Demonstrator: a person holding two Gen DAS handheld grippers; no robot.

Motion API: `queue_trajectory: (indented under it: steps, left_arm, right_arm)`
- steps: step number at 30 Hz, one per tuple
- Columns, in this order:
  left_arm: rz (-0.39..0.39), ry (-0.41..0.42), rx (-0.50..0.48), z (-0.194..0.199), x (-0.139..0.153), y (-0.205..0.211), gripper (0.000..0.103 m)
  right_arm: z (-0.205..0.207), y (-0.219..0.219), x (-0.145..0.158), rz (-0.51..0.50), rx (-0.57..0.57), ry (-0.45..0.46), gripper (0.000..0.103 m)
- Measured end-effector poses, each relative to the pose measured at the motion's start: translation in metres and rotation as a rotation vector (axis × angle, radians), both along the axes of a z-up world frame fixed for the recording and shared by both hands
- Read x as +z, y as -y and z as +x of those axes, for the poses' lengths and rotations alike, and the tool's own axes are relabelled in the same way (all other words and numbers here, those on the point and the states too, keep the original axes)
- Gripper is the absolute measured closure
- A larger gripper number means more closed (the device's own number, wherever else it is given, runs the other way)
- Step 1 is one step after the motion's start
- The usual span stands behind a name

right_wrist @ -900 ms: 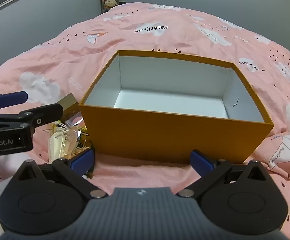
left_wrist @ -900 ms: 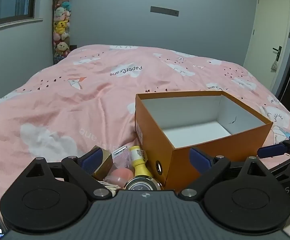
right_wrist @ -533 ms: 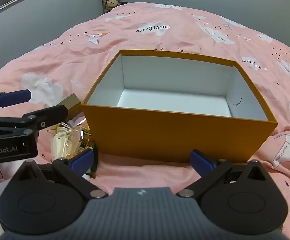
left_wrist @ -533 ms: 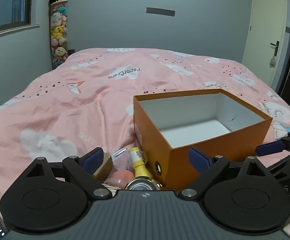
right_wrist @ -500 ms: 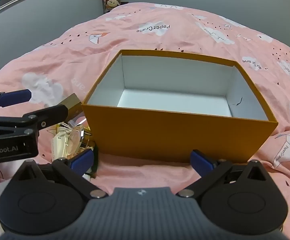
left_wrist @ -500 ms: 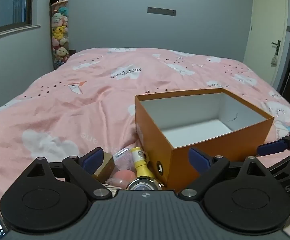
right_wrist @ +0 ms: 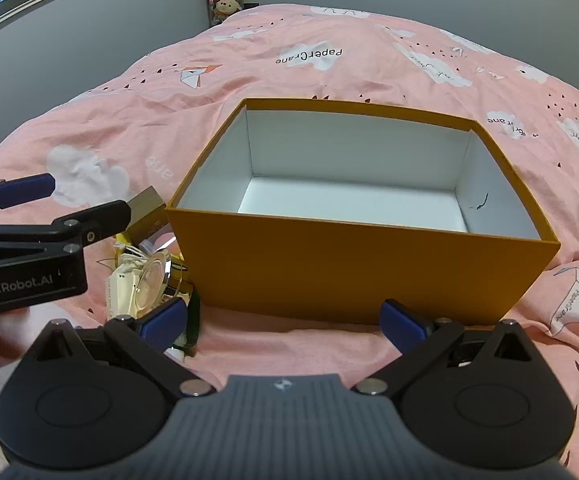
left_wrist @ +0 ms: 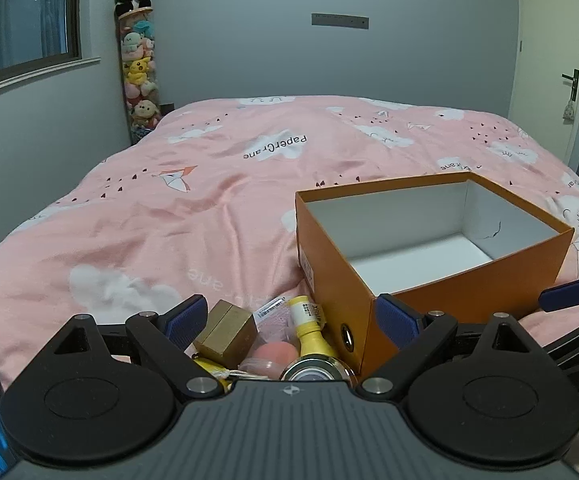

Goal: Organize rigid objects

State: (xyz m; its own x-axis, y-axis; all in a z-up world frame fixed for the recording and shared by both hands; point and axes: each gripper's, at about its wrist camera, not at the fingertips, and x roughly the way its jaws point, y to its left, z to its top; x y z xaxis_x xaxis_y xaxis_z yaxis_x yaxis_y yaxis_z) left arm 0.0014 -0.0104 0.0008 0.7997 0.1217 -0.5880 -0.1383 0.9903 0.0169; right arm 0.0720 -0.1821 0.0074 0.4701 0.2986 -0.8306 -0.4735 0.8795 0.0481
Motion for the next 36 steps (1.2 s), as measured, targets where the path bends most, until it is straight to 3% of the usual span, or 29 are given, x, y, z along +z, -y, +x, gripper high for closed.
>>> queue_trajectory:
  steps: [36]
  left_arm:
    - [0.012,-0.041,-0.036,0.0027,-0.0016,0.0051,0.000]
  right_arm:
    - [0.0029,0.0021,-0.0032,-0.001,-0.024,-0.023,0.002]
